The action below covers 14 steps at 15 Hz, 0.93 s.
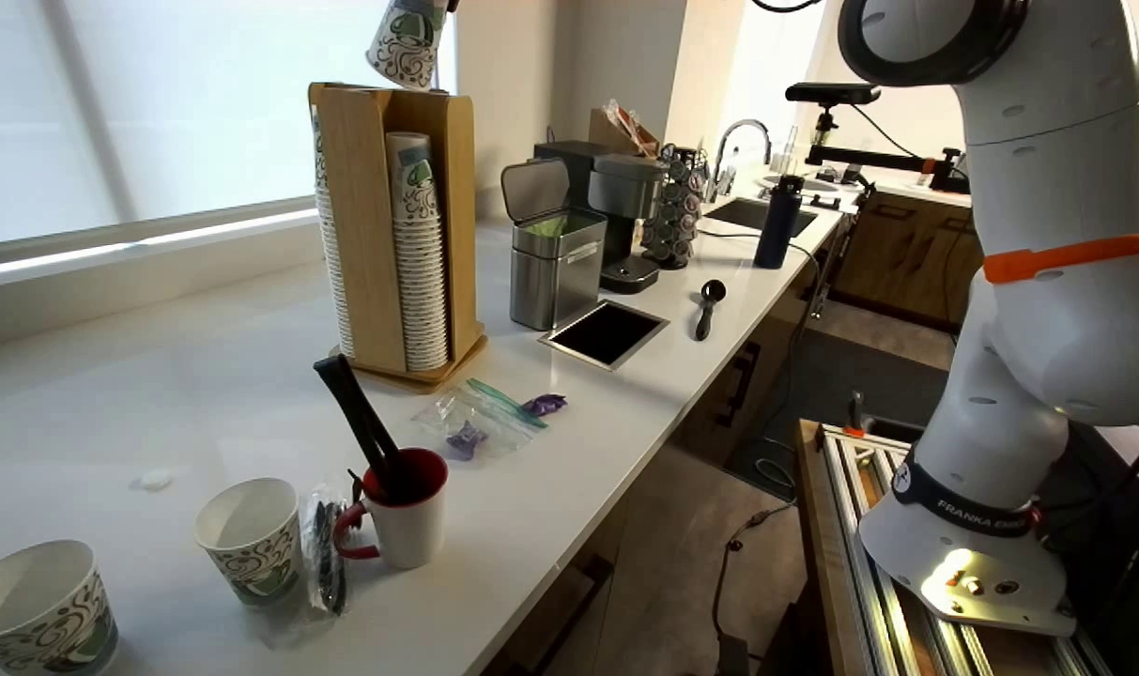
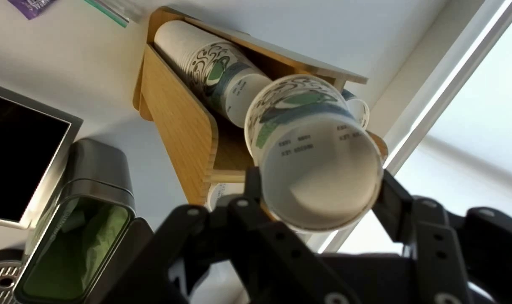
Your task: Pick up one paper cup and put it on the pile of paper cups on the right
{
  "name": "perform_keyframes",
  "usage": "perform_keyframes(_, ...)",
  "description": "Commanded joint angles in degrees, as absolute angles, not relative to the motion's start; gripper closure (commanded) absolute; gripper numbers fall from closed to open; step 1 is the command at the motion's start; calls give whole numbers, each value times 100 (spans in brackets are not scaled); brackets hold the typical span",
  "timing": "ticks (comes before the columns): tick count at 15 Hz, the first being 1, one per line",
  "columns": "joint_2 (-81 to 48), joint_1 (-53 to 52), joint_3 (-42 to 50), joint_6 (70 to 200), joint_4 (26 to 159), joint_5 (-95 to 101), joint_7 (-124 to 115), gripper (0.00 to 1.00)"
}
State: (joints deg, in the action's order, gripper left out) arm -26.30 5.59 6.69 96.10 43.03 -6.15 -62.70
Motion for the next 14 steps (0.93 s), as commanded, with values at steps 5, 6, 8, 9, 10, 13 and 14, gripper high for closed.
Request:
perform_keyframes(5, -3095, 539, 842, 9233, 3667, -442, -6874, 60)
perform_keyframes(6, -3115, 526, 866, 9176, 3648, -414, -6897, 60)
perform_keyframes(8, -3141, 515, 870, 9025, 3599, -414, -6897, 60)
perform_keyframes(9, -3151, 507, 860, 8947, 3570, -417, -6881, 60)
perform_keyframes(10, -3152, 496, 858, 8866, 3555, -415, -6881, 60)
perform_keyframes(13, -3191, 465, 869, 8608, 3484, -389, -6882, 60)
perform_keyframes(14, -3224, 463, 871, 8622, 3450, -389, -6896, 60)
